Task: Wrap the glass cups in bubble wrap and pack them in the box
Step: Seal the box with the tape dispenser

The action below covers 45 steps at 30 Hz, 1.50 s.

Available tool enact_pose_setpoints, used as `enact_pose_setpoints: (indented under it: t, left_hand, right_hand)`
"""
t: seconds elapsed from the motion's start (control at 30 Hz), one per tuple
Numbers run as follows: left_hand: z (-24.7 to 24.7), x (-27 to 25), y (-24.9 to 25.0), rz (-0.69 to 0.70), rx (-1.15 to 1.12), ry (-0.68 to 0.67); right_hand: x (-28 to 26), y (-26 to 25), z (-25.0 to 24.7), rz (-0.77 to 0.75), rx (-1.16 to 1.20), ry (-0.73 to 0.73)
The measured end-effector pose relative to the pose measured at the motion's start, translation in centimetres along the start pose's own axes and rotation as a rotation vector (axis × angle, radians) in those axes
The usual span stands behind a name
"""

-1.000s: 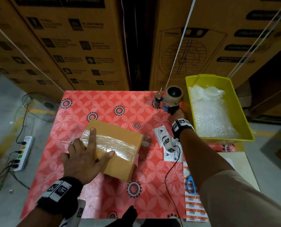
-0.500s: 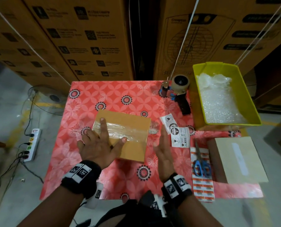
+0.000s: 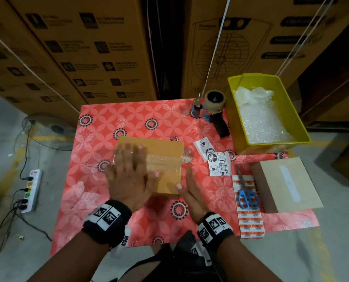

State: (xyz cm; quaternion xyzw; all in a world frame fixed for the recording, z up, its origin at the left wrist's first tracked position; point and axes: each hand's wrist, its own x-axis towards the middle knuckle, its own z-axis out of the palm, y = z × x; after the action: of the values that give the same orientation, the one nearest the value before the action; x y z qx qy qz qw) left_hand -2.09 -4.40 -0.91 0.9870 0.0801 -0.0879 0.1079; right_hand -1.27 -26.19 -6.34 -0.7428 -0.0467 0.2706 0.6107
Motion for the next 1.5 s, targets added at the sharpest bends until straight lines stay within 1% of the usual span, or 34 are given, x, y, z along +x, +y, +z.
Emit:
enact_pose_setpoints:
  t: [0.07,0.1,0.13,0.17,0.2,0.23,0.3,0.37,0.43,0.5,0.6,0.67,0.8,0.87,0.9,0.97,1.0,1.03,1.1,1.13,1.17,1.27,1.37,1.5]
  left_hand:
    - [0.2,-0.1,1.0,0.264,-0.022,-0.019]
    - [0.6,-0.1,1.5,0.373,-0.009,-0.051]
    - [1.0,0.1,1.7,0.463,0.020,-0.080]
    - [1.2,0.3,1.9,0.527,0.051,-0.091]
    - [1.4,0.5,1.7,0.562,0.081,-0.094]
    - [1.6,0.8,1.4,0.578,0.115,-0.092]
    - [1.6,1.1,0.4,0.588,0.186,-0.085]
    - [1.5,1.3,-1.2,0.543,0.207,-0.065]
    - [1.1,1.7,-3.2,0.423,0.167,-0.049]
    - [0.5,2.4,-4.8,0.282,0.102,-0.047]
    - [-0.2,4.1,-5.9,0.074,-0.056,-0.109]
    - [-0.8,5.1,-5.9,0.006,-0.231,-0.162]
    - [-1.2,5.4,-7.0,-0.160,-0.728,-0.174]
    - [-0.6,5.4,-7.9,-0.256,-0.884,-0.169]
    - [-0.2,5.5,-8.3,-0.276,-0.925,-0.163]
    - [0.4,5.5,-8.5,-0.240,-0.954,-0.161]
    - [0.3,5.4,-8.5,-0.217,-0.956,-0.181]
    - [0.2,5.4,-8.5,-0.226,-0.977,-0.220]
    - [0.0,5.1,-8.6,-0.324,-1.000,-0.306]
    - [0.2,5.1,-8.9,-0.370,-0.998,-0.328]
    - [0.6,5.2,-9.1,-0.393,-1.005,-0.336]
    - [0.1,4.7,-8.6,-0.433,-1.028,-0.349]
    - [-0.3,4.9,-8.5,-0.447,-0.981,-0.358]
    - [-0.7,5.6,-8.7,-0.476,-0.966,-0.316]
  right_hand:
    - [0.0,-2.1,-0.1,-0.217,-0.165,0.172]
    - [0.2,-3.1,0.0,-0.324,-0.260,0.206]
    - [0.8,-3.8,0.1,-0.398,-0.367,0.194]
    - [1.3,-4.3,0.4,-0.436,-0.492,0.146]
    - [1.8,-4.6,0.6,-0.444,-0.627,0.091]
    - [2.1,-4.5,0.9,-0.438,-0.756,0.055]
    - [2.4,-3.9,1.3,-0.423,-0.935,0.046]
    - [2.5,-3.5,1.5,-0.393,-0.965,0.069]
    - [2.6,-3.3,1.6,-0.375,-0.952,0.100]
    - [2.8,-3.1,1.7,-0.389,-0.877,0.126]
    - [2.9,-3.0,1.9,-0.389,-0.545,0.122]
    - [2.8,-2.8,2.0,-0.352,-0.316,0.130]
    - [3.2,-1.8,2.6,-0.150,0.142,0.138]
    - [3.3,-0.8,2.5,-0.041,0.264,0.109]
    - [3.4,0.1,2.4,0.031,0.299,0.080]
    - [4.1,2.4,2.1,0.179,0.310,0.016]
    - [4.6,3.9,1.8,0.219,0.294,0.002]
    - [5.7,6.5,1.3,0.228,0.274,-0.012]
    - [6.5,10.9,0.4,0.194,0.290,-0.035]
    - [6.3,11.1,0.1,0.176,0.307,-0.056]
    - [5.7,9.8,-0.1,0.177,0.288,-0.079]
    - [3.0,2.9,0.2,0.148,0.193,-0.079]
    - [2.3,1.0,0.5,0.139,0.082,-0.117]
    - [2.8,-1.0,-0.4,0.177,0.133,-0.084]
